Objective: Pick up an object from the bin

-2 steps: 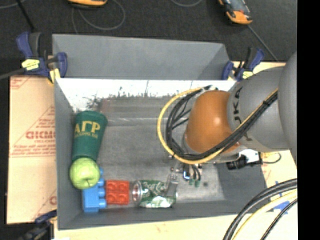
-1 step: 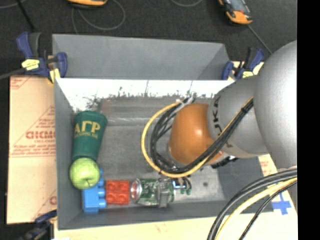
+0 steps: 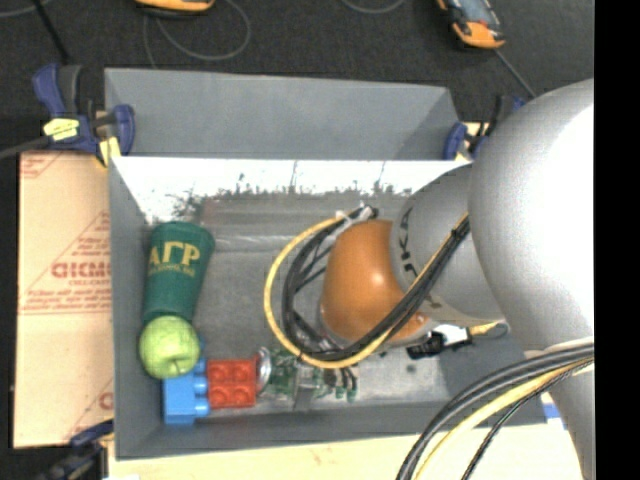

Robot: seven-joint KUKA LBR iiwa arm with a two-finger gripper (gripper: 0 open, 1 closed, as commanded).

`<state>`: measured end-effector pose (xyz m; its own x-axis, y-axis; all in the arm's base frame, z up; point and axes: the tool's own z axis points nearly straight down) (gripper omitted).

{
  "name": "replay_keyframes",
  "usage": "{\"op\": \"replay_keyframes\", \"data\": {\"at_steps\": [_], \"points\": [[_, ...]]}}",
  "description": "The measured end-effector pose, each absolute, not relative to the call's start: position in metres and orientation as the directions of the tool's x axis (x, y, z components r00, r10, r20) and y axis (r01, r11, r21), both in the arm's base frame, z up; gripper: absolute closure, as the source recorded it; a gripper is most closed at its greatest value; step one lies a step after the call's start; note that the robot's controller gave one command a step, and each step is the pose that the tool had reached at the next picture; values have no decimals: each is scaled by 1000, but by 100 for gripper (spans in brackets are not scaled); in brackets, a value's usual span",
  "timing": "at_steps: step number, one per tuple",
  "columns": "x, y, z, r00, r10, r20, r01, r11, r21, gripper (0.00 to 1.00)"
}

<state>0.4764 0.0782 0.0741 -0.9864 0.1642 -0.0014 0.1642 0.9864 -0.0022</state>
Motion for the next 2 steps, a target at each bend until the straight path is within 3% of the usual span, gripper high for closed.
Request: {"op": "replay_keyframes", "data": {"at_steps": [2], "points": [[476, 78, 75, -987, 164, -2, 164, 987, -2, 100]]}}
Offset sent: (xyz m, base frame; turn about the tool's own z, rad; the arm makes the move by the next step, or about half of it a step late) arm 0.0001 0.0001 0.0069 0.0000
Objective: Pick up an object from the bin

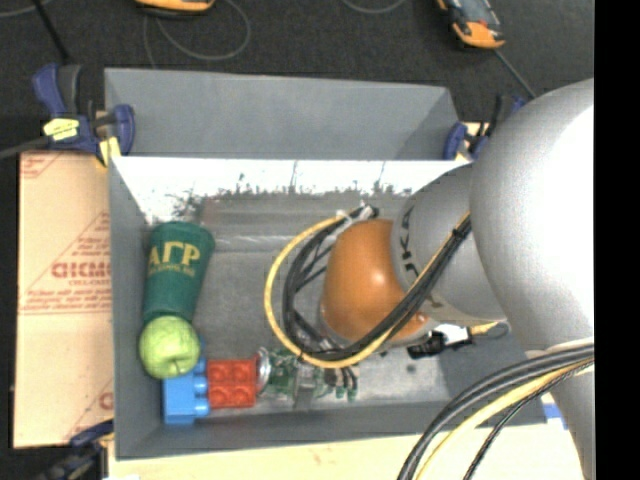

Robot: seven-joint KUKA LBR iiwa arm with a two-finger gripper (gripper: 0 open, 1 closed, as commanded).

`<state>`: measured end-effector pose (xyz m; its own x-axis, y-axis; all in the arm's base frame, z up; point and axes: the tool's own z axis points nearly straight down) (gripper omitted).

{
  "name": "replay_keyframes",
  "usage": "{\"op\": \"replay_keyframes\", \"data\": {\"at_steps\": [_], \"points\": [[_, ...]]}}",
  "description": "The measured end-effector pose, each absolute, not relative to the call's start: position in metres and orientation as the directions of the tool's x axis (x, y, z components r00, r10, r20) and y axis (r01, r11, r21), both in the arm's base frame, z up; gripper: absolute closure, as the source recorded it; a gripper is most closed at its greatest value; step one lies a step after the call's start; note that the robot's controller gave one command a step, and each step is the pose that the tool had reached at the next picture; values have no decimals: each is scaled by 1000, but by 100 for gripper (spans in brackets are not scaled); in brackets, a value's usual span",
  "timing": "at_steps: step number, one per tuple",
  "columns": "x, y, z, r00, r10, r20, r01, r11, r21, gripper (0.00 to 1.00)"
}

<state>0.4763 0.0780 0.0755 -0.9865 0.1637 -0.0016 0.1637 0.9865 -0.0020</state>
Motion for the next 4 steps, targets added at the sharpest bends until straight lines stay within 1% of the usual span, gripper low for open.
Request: {"op": "replay_keyframes", "data": {"at_steps": [1, 2, 3, 4], "points": [[475, 78, 82, -987, 163, 3, 163, 987, -2, 100], [475, 79, 96, -987, 162, 1, 162, 987, 0, 100], [477, 79, 110, -987, 162, -6, 162, 987, 2, 100], [475, 79, 125, -987, 160, 4, 160, 987, -1, 100]]}}
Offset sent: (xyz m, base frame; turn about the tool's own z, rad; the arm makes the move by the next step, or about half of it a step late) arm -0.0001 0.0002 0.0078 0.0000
